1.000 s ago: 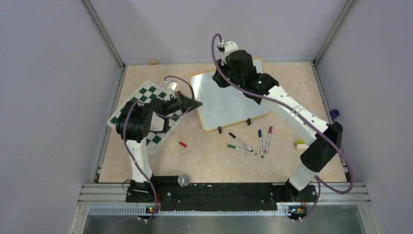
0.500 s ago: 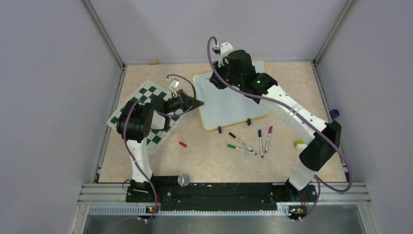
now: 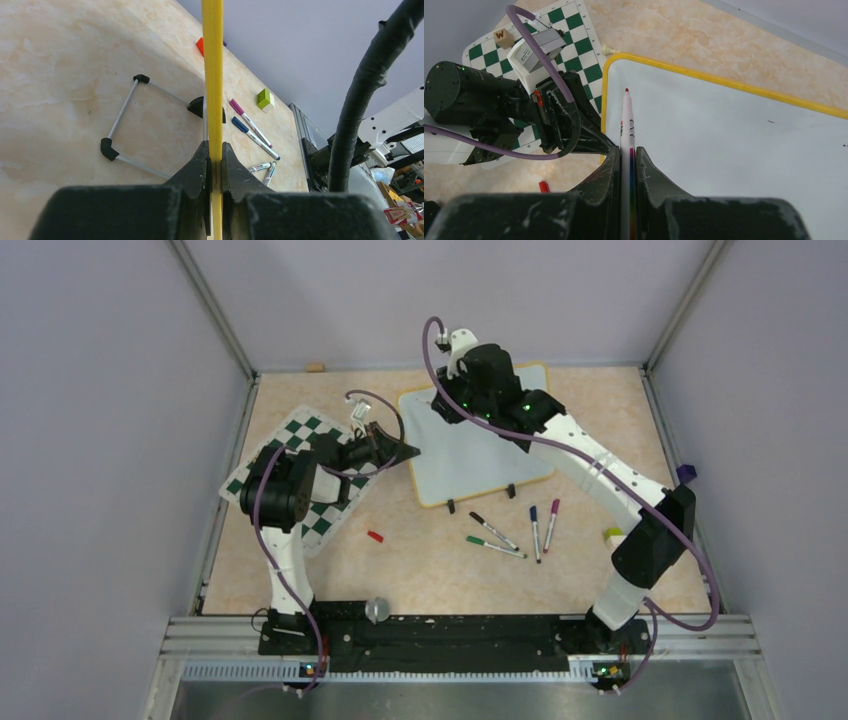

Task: Write a sentence on the whiteboard
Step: Hold the whiteboard on the whiteboard stand.

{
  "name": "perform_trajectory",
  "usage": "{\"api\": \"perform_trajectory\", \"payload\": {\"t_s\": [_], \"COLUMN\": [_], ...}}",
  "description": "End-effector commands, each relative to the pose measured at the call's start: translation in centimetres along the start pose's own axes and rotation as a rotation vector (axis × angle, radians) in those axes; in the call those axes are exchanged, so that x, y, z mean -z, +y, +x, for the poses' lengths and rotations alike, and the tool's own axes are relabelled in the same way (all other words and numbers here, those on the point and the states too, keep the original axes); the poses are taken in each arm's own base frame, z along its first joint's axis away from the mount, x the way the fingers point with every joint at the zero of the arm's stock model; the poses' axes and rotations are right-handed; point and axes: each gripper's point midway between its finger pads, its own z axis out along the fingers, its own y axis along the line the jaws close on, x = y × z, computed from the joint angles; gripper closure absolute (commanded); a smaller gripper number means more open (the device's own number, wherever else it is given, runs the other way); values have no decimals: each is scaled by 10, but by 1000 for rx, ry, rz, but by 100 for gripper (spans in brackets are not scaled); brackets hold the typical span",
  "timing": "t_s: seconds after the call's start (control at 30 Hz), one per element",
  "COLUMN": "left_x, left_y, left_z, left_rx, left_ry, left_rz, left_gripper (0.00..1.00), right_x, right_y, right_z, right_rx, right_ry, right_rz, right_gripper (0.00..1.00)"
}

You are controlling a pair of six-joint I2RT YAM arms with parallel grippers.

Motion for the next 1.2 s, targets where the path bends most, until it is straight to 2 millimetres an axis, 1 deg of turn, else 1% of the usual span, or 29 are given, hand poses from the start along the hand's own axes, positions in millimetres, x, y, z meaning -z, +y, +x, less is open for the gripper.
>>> {"api": "perform_trajectory", "payload": {"t_s": [0.0,0.2,0.37,0.43,0.53,0.77,0.83,0.9,0.97,1.17], "left_x": [0,1,2,1,1,3,4,4,6,8], "left_y": [-12,-7,-3,-4,-5,-10,-14,-15,-13,-12], "left_z": [23,22,23,19,20,19,18,16,16,10], "left_rx": [-23,-29,-42,-50,-47,-63,-67,-77,-85,-66], "left_ry": [118,145,167,171,171,164,164,155,141,144], "left_rz": [93,85,80,86,97,133,156,159,152,150], "left_gripper": [100,100,100,100,100,100,100,100,100,100], "right_x": [13,23,26,26,28,25,24,23,22,23], "right_y": [-7,-13,-16,-18,-18,-17,-16,-17,-12,-10], "right_z": [-32,-30,-25,-25,-26,-28,-27,-27,-26,-28], "right_rx": [-42,-53,-64,-73,-76,-96,-101,-107,-107,-113], "right_ry": [-89,-94,-82,-80,-79,-80,-77,-75,-69,-76], "right_rz": [7,16,14,18,19,19,17,19,-6,-13], "right_gripper": [100,100,100,100,100,100,100,100,100,100]}}
